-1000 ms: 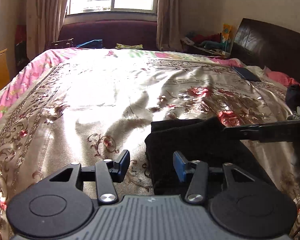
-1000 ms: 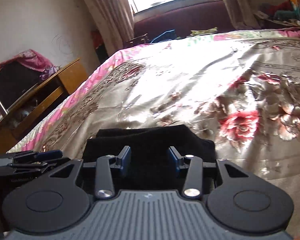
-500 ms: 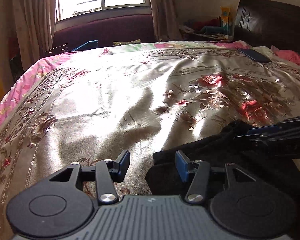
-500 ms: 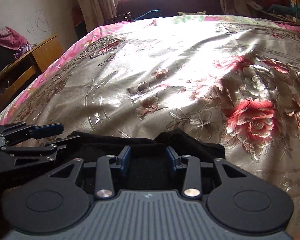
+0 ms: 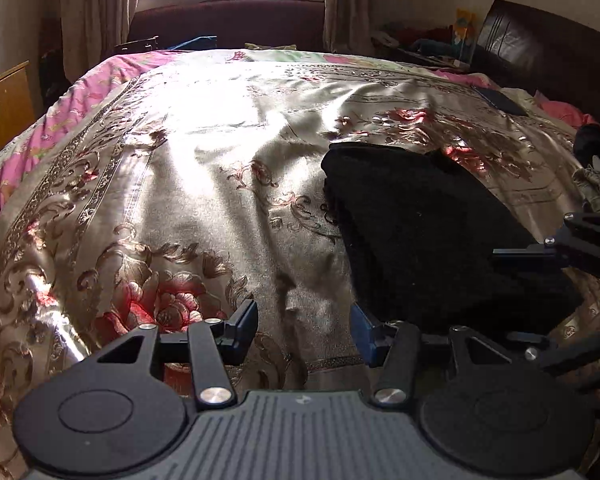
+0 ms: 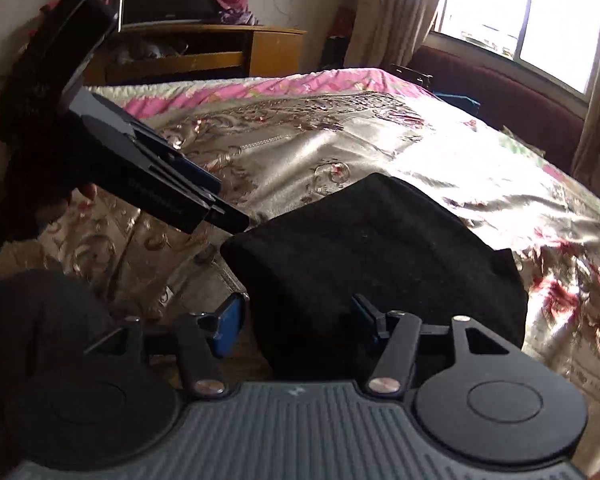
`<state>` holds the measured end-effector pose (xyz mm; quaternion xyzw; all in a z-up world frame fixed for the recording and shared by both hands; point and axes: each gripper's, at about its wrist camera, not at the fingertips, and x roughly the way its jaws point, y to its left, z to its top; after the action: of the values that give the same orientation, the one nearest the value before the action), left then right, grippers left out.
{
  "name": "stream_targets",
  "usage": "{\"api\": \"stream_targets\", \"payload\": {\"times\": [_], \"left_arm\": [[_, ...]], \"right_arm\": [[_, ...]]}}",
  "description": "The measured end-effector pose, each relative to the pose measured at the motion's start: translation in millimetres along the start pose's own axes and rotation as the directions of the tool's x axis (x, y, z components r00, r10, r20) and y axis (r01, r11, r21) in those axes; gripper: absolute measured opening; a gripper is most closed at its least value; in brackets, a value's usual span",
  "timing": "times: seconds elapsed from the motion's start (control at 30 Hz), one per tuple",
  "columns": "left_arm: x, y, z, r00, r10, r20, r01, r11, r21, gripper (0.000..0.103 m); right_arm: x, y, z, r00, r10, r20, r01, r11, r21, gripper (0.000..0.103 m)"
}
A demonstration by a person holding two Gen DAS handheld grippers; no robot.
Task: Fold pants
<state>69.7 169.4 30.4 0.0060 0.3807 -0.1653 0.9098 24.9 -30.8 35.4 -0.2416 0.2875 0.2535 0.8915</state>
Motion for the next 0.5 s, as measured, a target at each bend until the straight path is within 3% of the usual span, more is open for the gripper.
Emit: {"api": "stream_targets", "payload": {"times": [0.03,0.1,0.17,0.23,0.33,0.37,0.5], "left_arm": [[-2,2,-4,1.0,-0.007,-0.003,0.007,1.0,-0.013,0.064],[-5,4,-9,1.0,-0.029,-0.004,0.029,1.0,-0.009,0.064],[-7,2,-13,0.999,-0.045,-0.008,0.046,0.999,0.03,0.064],[-7,-4,-17,0.998,-0.055,-0.006,0.056,0.995,0.078,0.064],[-3,-19,-18,0.996,-0.084,0.01,0.081,0.987,0.139,0.064],[-2,-24,-17,0.995,-0.099,0.015,0.096,0.984,0.148,0.064],[-9,-40,-14,0.985,-0.163,0.054,0.15,0.97,0.189,0.064]], "right_arm": [[8,-3,4,1.0,-0.016,-0.013,0.016,1.0,0.02,0.049],[14,-23,14,0.999,0.037,-0.035,-0.03,0.984,0.177,0.032],[15,-50,19,0.995,0.09,-0.039,-0.069,0.927,0.369,0.016],[13,-76,17,0.99,0.142,-0.025,-0.104,0.821,0.562,0.013],[13,-96,14,0.986,0.169,0.003,-0.119,0.68,0.724,0.011],[13,-98,14,0.986,0.167,0.011,-0.118,0.65,0.751,0.011],[16,-87,21,0.989,0.141,0.033,-0.116,0.63,0.768,0.012]]}}
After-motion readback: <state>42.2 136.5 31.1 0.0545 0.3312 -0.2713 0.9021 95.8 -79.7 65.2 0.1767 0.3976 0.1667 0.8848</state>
